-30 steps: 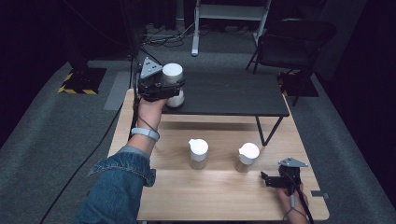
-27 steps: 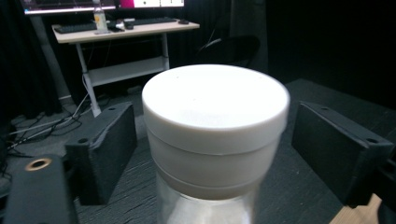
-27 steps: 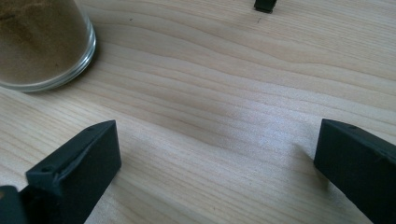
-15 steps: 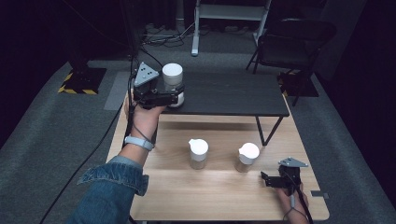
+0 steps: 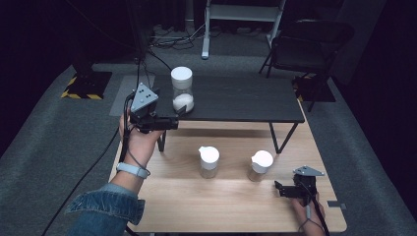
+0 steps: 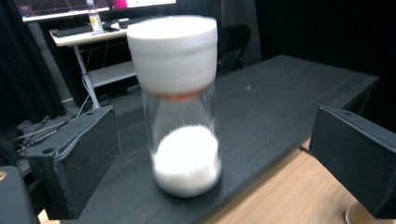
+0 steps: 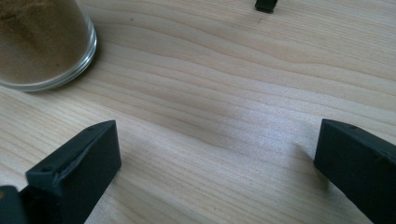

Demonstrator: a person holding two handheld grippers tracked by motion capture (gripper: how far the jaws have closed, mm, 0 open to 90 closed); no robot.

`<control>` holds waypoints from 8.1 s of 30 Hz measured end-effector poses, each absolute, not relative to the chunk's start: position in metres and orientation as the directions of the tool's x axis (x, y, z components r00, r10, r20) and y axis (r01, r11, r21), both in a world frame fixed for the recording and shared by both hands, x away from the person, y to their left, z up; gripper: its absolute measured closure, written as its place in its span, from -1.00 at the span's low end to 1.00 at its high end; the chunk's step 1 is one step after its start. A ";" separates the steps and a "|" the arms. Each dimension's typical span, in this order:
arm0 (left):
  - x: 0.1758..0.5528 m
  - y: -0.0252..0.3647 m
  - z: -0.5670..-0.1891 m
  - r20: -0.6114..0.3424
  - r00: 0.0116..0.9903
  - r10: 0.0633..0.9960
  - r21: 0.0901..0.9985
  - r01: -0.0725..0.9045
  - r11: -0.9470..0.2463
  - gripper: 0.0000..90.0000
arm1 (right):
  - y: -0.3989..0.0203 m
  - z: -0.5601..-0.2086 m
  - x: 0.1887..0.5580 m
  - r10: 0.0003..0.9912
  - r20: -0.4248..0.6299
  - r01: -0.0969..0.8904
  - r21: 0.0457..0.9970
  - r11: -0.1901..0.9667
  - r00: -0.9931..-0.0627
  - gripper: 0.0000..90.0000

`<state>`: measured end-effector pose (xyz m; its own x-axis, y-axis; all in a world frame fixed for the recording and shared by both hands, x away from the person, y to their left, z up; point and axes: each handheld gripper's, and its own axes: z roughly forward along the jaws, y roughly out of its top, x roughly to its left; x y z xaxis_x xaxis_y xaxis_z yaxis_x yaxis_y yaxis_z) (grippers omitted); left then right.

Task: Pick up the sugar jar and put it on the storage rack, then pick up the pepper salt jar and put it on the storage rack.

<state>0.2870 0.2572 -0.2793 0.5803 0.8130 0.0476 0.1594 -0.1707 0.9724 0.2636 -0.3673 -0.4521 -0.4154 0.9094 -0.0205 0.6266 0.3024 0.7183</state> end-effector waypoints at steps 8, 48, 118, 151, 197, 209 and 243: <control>0.278 0.268 -0.296 0.021 0.578 0.816 0.966 0.199 -0.165 -0.95 | -0.367 -0.452 0.264 0.909 -0.020 0.627 0.718 0.302 -0.415 -0.99; 0.262 0.285 -0.379 -0.010 0.576 0.818 0.891 0.377 -0.255 -0.93 | -0.367 -0.452 0.264 0.909 -0.021 0.626 0.719 0.302 -0.415 -0.99; 0.279 0.278 -0.454 -0.014 0.553 0.833 0.698 0.602 -0.388 -0.92 | -0.367 -0.452 0.264 0.910 -0.021 0.626 0.719 0.302 -0.415 -0.99; 0.276 0.276 -0.455 -0.014 0.510 0.860 0.695 0.623 -0.358 -0.96 | -0.368 -0.452 0.264 0.908 -0.020 0.626 0.718 0.304 -0.418 -0.99; 0.275 0.275 -0.455 -0.015 0.500 0.866 0.697 0.626 -0.350 -0.96 | -0.378 -0.431 0.235 0.894 -0.027 0.479 0.837 0.265 -0.447 -0.97; 0.275 0.275 -0.455 -0.015 0.500 0.866 0.697 0.626 -0.350 -0.96 | -0.383 -0.423 0.215 0.896 -0.030 0.386 0.896 0.220 -0.443 -0.97; 0.274 0.274 -0.455 -0.016 0.486 0.874 0.698 0.631 -0.338 -0.97 | -0.359 -0.401 0.211 0.873 -0.026 0.296 0.935 0.193 -0.488 -0.97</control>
